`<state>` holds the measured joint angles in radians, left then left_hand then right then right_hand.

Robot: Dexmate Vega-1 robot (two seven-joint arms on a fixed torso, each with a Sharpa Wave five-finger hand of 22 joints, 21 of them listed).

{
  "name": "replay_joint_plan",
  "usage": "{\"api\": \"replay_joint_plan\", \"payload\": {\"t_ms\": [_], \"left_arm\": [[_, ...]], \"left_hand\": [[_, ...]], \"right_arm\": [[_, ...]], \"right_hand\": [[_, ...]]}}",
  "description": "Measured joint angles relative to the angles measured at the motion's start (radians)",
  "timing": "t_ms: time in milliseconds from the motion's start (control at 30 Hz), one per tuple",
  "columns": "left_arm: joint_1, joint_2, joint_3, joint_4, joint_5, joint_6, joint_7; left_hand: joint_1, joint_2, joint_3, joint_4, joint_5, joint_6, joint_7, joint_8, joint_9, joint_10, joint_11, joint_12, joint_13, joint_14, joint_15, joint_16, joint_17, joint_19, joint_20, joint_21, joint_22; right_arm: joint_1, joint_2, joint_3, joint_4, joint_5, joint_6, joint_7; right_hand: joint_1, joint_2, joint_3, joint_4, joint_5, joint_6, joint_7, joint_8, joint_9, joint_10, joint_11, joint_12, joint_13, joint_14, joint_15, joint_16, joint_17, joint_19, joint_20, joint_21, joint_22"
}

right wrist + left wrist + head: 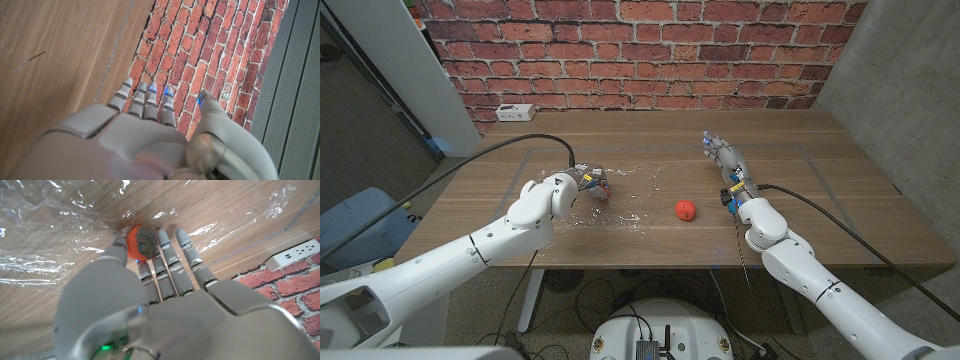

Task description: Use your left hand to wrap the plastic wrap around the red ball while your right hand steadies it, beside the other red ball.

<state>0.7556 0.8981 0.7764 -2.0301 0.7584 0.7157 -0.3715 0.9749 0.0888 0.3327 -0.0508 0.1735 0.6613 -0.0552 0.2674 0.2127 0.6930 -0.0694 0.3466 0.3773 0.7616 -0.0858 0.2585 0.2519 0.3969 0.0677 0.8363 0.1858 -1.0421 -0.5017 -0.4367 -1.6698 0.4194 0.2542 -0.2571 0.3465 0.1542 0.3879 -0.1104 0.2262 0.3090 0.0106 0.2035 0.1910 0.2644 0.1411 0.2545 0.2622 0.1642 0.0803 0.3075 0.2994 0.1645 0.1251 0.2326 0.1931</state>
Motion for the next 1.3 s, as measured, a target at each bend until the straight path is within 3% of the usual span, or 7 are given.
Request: {"api": "replay_joint_plan", "payload": {"t_ms": [300,500,667,833,967,1067,1300], "left_arm": [[0.006,0.018,-0.017,-0.037,-0.020,0.035,-0.029],[0.028,0.032,-0.038,-0.078,-0.024,0.072,-0.021],[0.054,0.031,-0.054,-0.105,-0.015,0.146,0.029],[0.066,0.012,-0.054,-0.111,0.010,0.229,0.079],[0.071,-0.012,-0.044,-0.106,0.032,0.311,0.132],[0.072,-0.031,-0.040,-0.094,0.036,0.371,0.174],[0.073,-0.064,-0.041,-0.063,0.003,0.454,0.258]], "left_hand": [[-0.050,-0.036,-0.018,0.007,0.000,-0.070,-0.013,-0.047,-0.013,-0.071,0.010,-0.059,-0.033,-0.060,0.018,-0.022,-0.015,-0.051,0.021,-0.025,-0.005],[-0.076,-0.024,-0.020,0.004,0.000,-0.172,-0.021,-0.087,-0.018,-0.169,0.024,-0.118,-0.055,-0.135,0.025,-0.043,-0.019,-0.079,0.033,-0.044,-0.005],[-0.090,0.009,-0.013,0.009,0.000,-0.199,-0.018,-0.087,-0.022,-0.191,0.030,-0.129,-0.064,-0.173,0.030,-0.046,-0.017,-0.090,0.045,-0.055,-0.005],[-0.069,0.030,0.008,-0.004,0.004,-0.177,-0.001,-0.075,-0.022,-0.180,0.028,-0.129,-0.071,-0.174,0.029,-0.046,-0.020,-0.090,0.045,-0.056,-0.004],[-0.072,0.036,0.012,-0.008,0.004,-0.166,-0.004,-0.071,-0.022,-0.162,0.027,-0.124,-0.075,-0.174,0.029,-0.046,-0.022,-0.090,0.045,-0.056,-0.004],[-0.072,0.036,0.012,-0.008,0.004,-0.161,-0.009,-0.071,-0.022,-0.156,0.021,-0.124,-0.076,-0.173,0.029,-0.046,-0.024,-0.086,0.048,-0.056,-0.004],[-0.072,0.036,0.016,-0.013,0.004,-0.161,-0.009,-0.071,-0.022,-0.147,0.019,-0.124,-0.080,-0.170,0.032,-0.046,-0.026,-0.063,0.036,-0.056,-0.004]], "right_arm": [[0.009,-0.001,-0.001,0.002,0.001,-0.002,0.011],[0.017,-0.002,-0.002,0.010,0.004,-0.004,0.020],[0.023,-0.012,-0.003,0.002,0.002,-0.034,0.014],[0.025,-0.024,-0.004,-0.023,-0.009,-0.075,-0.003],[0.025,-0.040,-0.007,-0.055,-0.023,-0.125,-0.022],[0.028,-0.053,-0.012,-0.082,-0.034,-0.172,-0.037],[0.038,-0.083,-0.028,-0.138,-0.060,-0.289,-0.063]], "right_hand": [[0.000,0.000,0.000,0.000,0.000,0.000,0.000,0.000,0.000,0.004,-0.004,0.000,0.000,0.000,0.000,0.000,0.000,0.000,0.000,0.000,0.000],[0.000,0.000,0.000,0.000,0.000,0.000,0.000,0.000,0.000,0.005,-0.005,0.000,0.000,0.004,0.004,0.000,0.000,0.000,0.000,0.000,0.000],[0.000,0.000,0.004,-0.004,0.000,0.000,0.000,0.000,0.000,0.002,-0.009,0.000,0.005,0.011,-0.004,0.000,0.000,0.000,0.000,0.000,-0.002],[0.000,0.013,0.013,-0.003,0.000,0.008,-0.008,0.000,0.000,0.007,-0.015,0.000,0.005,0.015,-0.007,0.000,0.001,0.007,-0.007,0.002,0.000],[0.000,0.024,0.028,0.011,0.000,0.026,-0.011,0.000,0.000,0.023,-0.013,0.000,0.005,0.042,-0.012,0.021,0.010,0.076,-0.018,0.035,0.003],[0.004,0.028,0.031,0.015,0.000,0.040,-0.011,0.004,0.000,0.036,-0.011,0.005,0.005,0.052,-0.009,0.026,0.014,0.100,-0.025,0.046,0.005],[0.004,0.028,0.035,0.025,0.000,0.039,-0.011,0.004,0.002,0.036,-0.011,0.005,0.005,0.052,-0.009,0.026,0.019,0.086,-0.023,0.046,0.010]]}}
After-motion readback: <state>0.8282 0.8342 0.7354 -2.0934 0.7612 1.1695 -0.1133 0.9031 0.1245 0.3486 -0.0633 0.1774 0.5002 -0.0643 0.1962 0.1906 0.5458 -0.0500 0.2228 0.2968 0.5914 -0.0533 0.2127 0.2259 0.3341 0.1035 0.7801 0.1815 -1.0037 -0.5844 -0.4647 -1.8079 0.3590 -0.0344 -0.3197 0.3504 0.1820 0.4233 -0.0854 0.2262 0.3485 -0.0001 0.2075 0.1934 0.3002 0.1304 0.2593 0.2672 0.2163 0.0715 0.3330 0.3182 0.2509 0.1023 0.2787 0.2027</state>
